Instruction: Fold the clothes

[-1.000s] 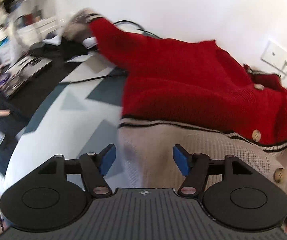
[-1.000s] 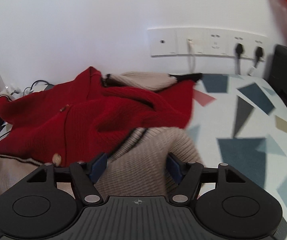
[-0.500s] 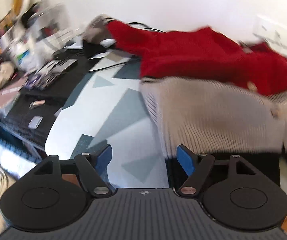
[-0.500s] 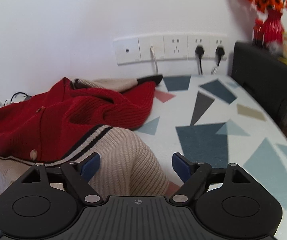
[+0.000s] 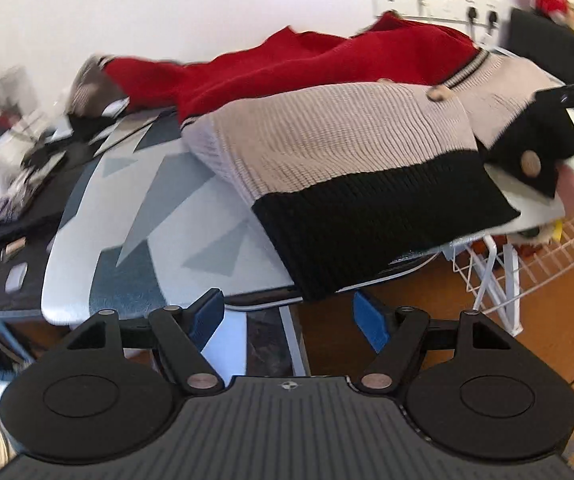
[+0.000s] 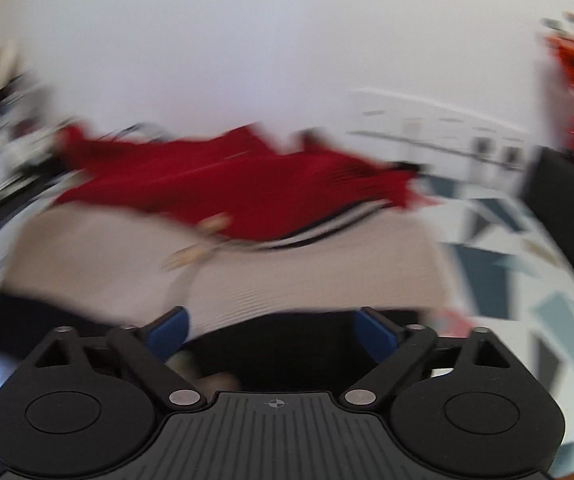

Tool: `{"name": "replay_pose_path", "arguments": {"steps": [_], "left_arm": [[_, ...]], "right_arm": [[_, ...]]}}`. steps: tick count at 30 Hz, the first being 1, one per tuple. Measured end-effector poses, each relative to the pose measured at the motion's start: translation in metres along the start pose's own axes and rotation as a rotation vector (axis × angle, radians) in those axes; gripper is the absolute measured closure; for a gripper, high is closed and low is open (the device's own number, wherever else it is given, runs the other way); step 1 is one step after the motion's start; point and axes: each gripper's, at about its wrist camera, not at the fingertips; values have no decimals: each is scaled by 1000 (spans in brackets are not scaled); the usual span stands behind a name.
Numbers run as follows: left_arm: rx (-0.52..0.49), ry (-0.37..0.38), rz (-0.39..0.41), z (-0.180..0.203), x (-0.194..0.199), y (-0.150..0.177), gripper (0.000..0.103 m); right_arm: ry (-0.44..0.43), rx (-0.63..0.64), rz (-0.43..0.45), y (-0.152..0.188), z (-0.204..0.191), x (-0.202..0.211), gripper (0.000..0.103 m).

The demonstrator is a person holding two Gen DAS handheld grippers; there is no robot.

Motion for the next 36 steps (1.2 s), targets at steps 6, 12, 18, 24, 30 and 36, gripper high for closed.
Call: {"name": "replay_pose_path", "arguments": {"steps": [6, 12, 18, 24, 30, 36], "left_arm": [[13, 13, 48, -4, -7, -18, 44], [107, 52, 51, -18, -5, -33, 44], [164, 91, 65, -22, -1, -46, 44], [297, 141, 52, -32, -5, -58, 43], [350, 147, 35, -22, -11, -56, 33], [303, 152, -12, 13, -23, -49, 32]], "right_arm": [[-143, 275, -14, -7, -82, -16, 30], [-207, 444, -19, -12, -123, -26, 30], [-224, 500, -27, -12, -134, -28, 30], [-279, 419, -38, -24, -114, -34, 84], [-267, 268, 17, -46, -82, -35, 96], [-188, 126, 127, -81, -45, -31, 97]]}}
Point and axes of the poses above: each gripper's, at about its wrist camera, not at the fingertips, and x roughly against the way its jaws point, z to its right, y to its underside, and after that the axes turned 11 degrees about x, right-handed
